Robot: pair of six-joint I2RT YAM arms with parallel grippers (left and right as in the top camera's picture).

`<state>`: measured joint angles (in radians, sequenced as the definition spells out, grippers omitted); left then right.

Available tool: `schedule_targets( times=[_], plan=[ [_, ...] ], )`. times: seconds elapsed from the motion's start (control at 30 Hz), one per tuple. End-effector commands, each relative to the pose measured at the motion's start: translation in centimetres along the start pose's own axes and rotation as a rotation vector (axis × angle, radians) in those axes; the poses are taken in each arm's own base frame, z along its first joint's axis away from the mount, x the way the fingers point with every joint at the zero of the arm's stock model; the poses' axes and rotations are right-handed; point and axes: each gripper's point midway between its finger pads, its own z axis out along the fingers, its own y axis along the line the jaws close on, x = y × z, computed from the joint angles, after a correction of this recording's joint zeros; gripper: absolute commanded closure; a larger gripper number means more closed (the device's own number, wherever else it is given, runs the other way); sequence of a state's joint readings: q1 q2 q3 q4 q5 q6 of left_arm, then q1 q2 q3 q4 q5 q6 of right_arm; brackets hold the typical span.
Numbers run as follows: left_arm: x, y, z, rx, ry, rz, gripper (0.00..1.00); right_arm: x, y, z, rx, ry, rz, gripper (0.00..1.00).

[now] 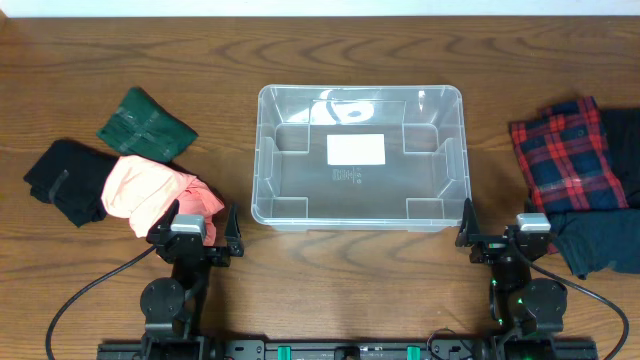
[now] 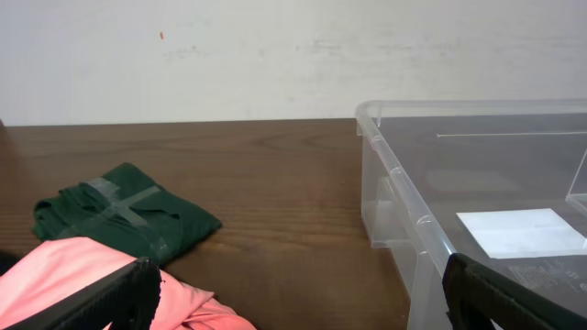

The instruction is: Pack container

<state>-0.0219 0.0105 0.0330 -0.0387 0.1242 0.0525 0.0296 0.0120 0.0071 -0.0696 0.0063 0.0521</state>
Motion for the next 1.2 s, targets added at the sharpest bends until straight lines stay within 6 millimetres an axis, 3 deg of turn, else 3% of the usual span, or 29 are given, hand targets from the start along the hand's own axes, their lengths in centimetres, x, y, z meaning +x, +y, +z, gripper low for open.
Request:
schedule_targets(
  times=[0.0, 0.6, 0.87, 1.03, 1.17],
  plan=[
    [1.6, 0.0, 0.2, -0.002, 0.038, -0.006, 0.02, 0.1, 0.3, 0.0, -0.014, 0.003, 0.003, 0.01],
    [1.7, 0.0, 0.2, -0.001, 0.040, -0.008, 0.02, 0.1, 0.8, 0.0, -0.046, 0.003, 0.004, 0.01],
    [1.3, 0.0, 0.1, -0.005, 0.041, -0.174, 0.02, 0.0, 0.9, 0.0, -0.048, 0.002, 0.119, 0.01],
    [-2.1, -0.1, -0.8, -0.006, 0.047, -0.173, 0.02, -1.7, 0.9, -0.3, -0.049, -0.027, 0.111, 0.01],
    [-5.6, -0.2, -1.3, -0.010, 0.094, -0.163, 0.02, -4.4, 0.5, -0.5, -0.019, -0.052, 0.039, 0.01]
  ],
)
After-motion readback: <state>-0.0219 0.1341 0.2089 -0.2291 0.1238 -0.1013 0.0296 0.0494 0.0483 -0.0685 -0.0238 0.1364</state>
